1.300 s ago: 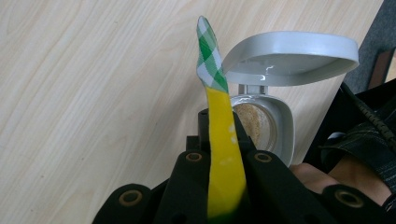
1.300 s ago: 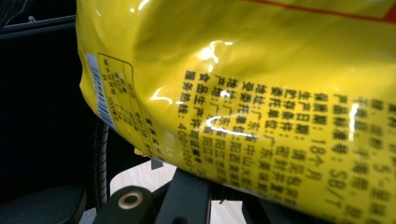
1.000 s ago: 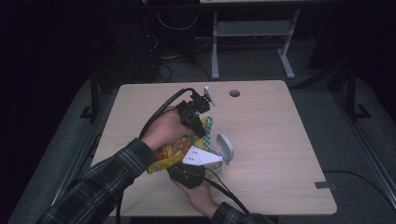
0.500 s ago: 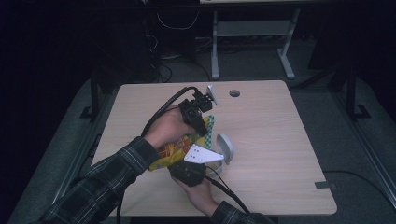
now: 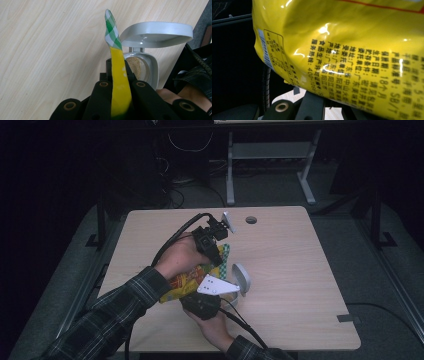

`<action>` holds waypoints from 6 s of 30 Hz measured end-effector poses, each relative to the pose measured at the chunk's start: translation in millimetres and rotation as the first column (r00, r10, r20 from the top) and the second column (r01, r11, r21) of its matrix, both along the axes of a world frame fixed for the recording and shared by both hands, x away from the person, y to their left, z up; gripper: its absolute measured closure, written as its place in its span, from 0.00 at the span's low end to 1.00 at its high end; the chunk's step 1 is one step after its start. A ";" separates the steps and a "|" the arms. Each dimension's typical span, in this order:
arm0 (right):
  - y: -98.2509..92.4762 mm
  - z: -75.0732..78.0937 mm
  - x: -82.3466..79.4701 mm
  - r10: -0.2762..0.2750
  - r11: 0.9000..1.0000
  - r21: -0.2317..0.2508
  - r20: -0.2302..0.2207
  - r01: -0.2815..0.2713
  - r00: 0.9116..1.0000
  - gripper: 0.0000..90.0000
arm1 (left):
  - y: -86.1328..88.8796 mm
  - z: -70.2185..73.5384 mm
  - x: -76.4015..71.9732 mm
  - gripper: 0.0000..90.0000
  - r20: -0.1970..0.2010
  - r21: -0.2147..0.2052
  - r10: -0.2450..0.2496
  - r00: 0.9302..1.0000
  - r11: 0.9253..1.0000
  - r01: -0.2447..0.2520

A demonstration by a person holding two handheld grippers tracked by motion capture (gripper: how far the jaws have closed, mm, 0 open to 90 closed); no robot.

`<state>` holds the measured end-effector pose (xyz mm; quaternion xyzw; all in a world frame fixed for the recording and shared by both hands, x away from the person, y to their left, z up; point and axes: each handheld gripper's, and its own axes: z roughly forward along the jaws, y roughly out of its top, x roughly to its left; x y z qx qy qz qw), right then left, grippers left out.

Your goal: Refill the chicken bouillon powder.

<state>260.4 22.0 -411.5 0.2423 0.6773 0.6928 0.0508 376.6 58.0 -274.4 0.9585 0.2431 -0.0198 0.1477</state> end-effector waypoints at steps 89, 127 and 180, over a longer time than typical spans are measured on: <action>2.7 -7.6 -5.9 -0.049 0.980 -0.192 0.010 0.050 0.999 1.00 | 102.4 13.9 -37.6 1.00 0.061 -0.536 -0.009 0.998 0.843 0.041; -1.3 -9.2 -5.4 -0.060 0.971 -0.236 -0.056 0.045 0.997 1.00 | 231.2 -48.0 -7.1 1.00 0.271 -0.783 0.342 0.900 0.622 0.000; -78.6 40.5 -1.1 -0.046 0.962 -0.270 -0.054 0.030 0.997 0.99 | 281.0 -112.1 -65.6 0.39 0.339 -0.760 0.464 0.818 0.647 -0.052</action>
